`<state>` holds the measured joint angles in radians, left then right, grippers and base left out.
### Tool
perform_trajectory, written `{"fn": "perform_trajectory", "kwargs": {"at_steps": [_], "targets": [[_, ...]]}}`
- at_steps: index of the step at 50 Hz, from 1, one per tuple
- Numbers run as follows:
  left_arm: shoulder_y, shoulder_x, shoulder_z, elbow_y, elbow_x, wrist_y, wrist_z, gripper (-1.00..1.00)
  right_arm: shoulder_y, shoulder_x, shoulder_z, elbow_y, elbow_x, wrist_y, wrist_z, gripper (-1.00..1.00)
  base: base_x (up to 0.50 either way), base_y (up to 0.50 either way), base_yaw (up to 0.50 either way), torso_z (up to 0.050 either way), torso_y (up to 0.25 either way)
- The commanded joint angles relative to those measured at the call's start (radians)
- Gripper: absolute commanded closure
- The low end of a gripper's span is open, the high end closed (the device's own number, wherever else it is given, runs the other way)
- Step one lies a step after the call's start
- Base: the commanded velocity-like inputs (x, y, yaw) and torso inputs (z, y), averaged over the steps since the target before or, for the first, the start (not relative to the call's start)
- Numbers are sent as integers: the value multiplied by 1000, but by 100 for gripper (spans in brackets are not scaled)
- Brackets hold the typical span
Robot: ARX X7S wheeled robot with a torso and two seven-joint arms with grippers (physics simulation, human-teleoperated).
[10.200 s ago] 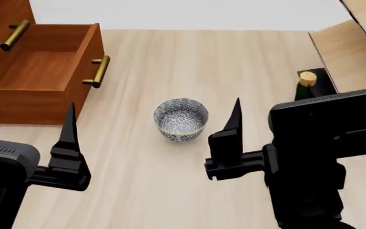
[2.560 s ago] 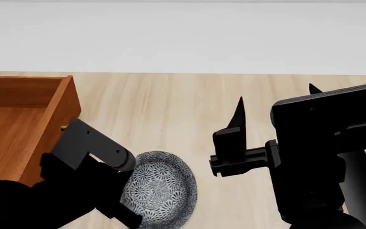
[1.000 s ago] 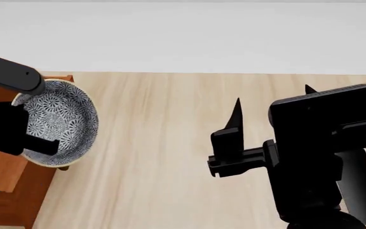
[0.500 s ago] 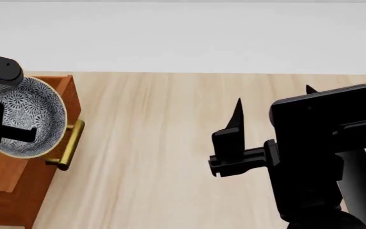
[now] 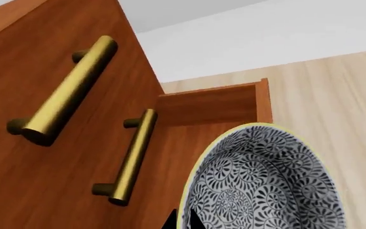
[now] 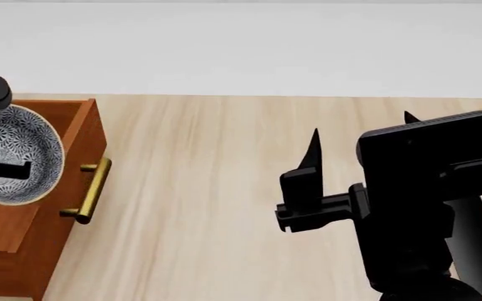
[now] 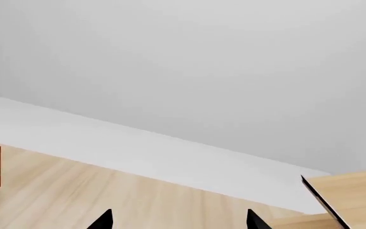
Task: Put the bowl in the bottom drawer of the cabinet.
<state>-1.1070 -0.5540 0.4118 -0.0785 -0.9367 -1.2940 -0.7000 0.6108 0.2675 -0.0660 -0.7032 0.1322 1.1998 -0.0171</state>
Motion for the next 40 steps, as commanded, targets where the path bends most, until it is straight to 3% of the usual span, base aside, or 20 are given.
{"fn": "perform_trajectory", "kwargs": {"at_steps": [1, 40], "targets": [[2, 6, 40, -103, 60, 48, 39, 100, -1, 0, -3, 7, -1, -3, 1, -100, 0, 0, 0, 0, 0], [8, 15, 80, -277, 154, 163, 55, 100, 0, 7, -4, 12, 12, -6, 11, -100, 0, 0, 0, 0, 1]]}}
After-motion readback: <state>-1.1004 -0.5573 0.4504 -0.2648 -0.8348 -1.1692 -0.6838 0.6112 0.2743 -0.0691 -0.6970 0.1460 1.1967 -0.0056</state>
